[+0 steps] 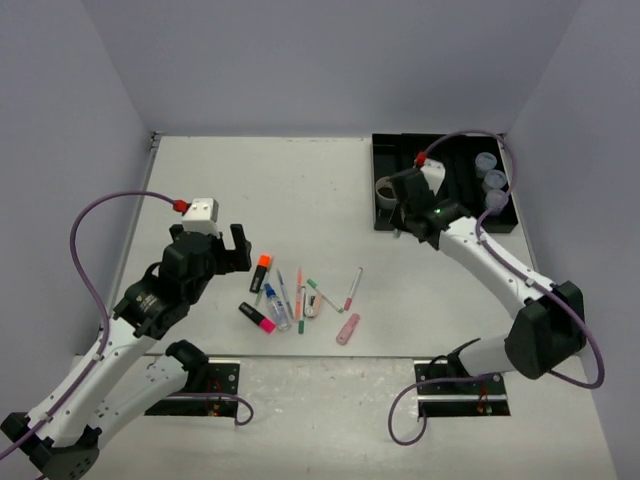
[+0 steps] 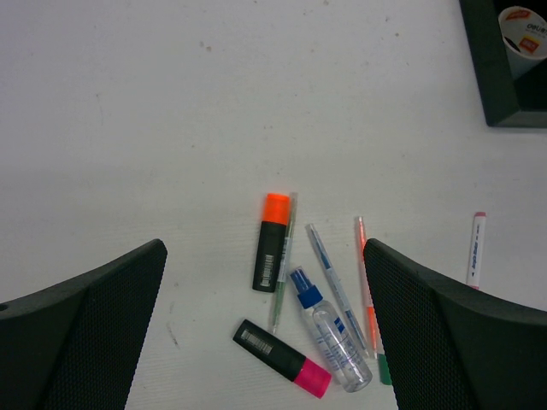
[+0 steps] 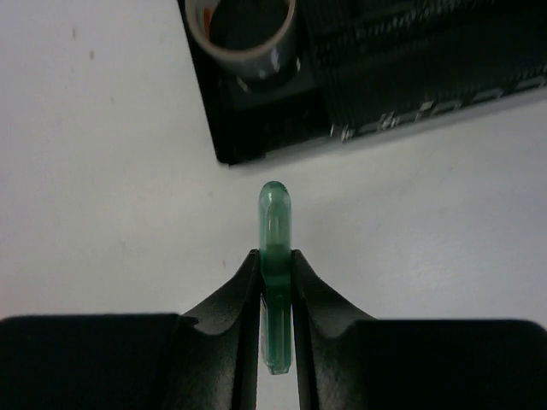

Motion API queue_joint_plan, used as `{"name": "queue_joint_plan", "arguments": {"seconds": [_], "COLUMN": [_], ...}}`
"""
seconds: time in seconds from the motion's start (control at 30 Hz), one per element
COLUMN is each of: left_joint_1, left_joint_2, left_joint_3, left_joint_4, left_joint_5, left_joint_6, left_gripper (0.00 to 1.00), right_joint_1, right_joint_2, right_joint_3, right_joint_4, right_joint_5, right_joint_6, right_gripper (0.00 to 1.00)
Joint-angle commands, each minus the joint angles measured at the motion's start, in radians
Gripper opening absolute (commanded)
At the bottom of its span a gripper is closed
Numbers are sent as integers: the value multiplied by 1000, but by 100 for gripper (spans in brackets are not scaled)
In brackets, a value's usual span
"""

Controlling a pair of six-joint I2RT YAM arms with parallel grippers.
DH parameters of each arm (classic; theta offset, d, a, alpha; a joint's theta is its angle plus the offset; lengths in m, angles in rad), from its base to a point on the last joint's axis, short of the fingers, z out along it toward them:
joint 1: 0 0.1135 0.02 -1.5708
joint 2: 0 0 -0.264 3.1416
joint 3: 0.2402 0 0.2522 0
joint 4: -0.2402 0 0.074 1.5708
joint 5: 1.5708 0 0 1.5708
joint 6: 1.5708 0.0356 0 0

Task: Sort the stationery into containers
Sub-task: Pick up the scissors from the center of the board, then place the scissors in the storage box.

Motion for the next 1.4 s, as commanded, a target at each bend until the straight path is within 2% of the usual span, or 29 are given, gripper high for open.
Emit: {"name": "queue_joint_plan", "arguments": {"seconds": [0.0, 0.17, 0.27, 0.37, 0.5, 0.93, 0.97, 1.0, 1.03, 1.17, 1.27, 1.37], "left_joint_1": [5, 3, 0, -4, -6, -4, -5, -6, -6, -6, -8, -8], "left_joint_2": [-9, -21, -15, -1, -3, -14, -15, -17, -20, -24, -23, -24], "left_joint_3": [3, 3, 0, 1, 1, 1, 1, 1, 1, 1, 1, 1], "left_joint_4": [34, 34, 36, 35, 34, 35, 35, 35, 35, 36, 37, 37], "left_joint_5": [-7, -10, -2, 0, -3, -3, -3, -2, 0, 5, 5, 3], "left_joint_6": [27, 26, 26, 27, 27, 27, 27, 27, 27, 28, 29, 29], "left_gripper": [100, 100, 100, 100, 100, 100, 100, 100, 100, 100, 100, 100], "right_joint_1": [-184, -282, -337, -345, -372, -377, -377, -376, -377, -376, -377, -373], "right_joint_2": [110, 361, 501, 623, 761, 909, 918, 922, 925, 911, 883, 822], "right_joint_3": [184, 418, 577, 712, 824, 916, 922, 926, 930, 934, 946, 939], "right_joint_4": [61, 63, 43, 22, -33, -42, -44, -47, -51, -60, -79, -108], "right_joint_5": [-77, -81, -147, -154, -202, -282, -280, -279, -276, -272, -259, -256], "right_joint_6": [-356, -472, -538, -614, -619, -619, -619, -618, -614, -609, -605, -575], "right_gripper": [0, 0, 0, 0, 2, 11, 12, 19, 31, 43, 52, 52]}}
